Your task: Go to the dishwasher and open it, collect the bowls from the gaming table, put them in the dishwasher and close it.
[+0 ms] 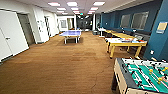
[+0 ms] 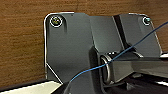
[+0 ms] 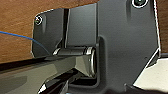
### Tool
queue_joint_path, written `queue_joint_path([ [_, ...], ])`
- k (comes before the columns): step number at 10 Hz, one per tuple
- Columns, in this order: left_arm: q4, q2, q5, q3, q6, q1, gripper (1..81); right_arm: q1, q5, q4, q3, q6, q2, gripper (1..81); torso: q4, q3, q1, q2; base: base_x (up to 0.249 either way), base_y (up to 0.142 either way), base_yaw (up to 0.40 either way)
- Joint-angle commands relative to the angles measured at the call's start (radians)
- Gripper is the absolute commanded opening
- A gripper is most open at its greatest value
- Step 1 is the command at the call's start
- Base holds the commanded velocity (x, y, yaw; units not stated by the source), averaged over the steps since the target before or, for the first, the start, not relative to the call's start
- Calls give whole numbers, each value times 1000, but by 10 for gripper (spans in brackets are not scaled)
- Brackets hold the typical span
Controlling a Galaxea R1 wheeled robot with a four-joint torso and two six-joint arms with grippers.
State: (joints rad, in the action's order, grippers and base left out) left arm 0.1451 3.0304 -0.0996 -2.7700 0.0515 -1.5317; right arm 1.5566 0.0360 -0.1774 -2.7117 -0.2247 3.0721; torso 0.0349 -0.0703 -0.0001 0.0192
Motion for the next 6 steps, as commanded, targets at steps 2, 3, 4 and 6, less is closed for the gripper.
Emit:
queue_joint_path([
  [2,-9,-2,50,-3,-2,43,811,-40,-50,-8,6,7,9,811,0,0,0,0,161,0,0],
  [3,-9,-2,50,-3,-4,44,811,-40,-50,-8,6,7,9,811,0,0,0,0,161,0,0],
  [4,-7,-2,50,-3,-4,43,811,-40,-51,-8,6,7,9,811,0,0,0,0,161,0,0],
  [6,-7,-1,50,-3,-4,43,811,-40,-51,-8,6,5,10,811,0,0,0,0,161,0,0],
])
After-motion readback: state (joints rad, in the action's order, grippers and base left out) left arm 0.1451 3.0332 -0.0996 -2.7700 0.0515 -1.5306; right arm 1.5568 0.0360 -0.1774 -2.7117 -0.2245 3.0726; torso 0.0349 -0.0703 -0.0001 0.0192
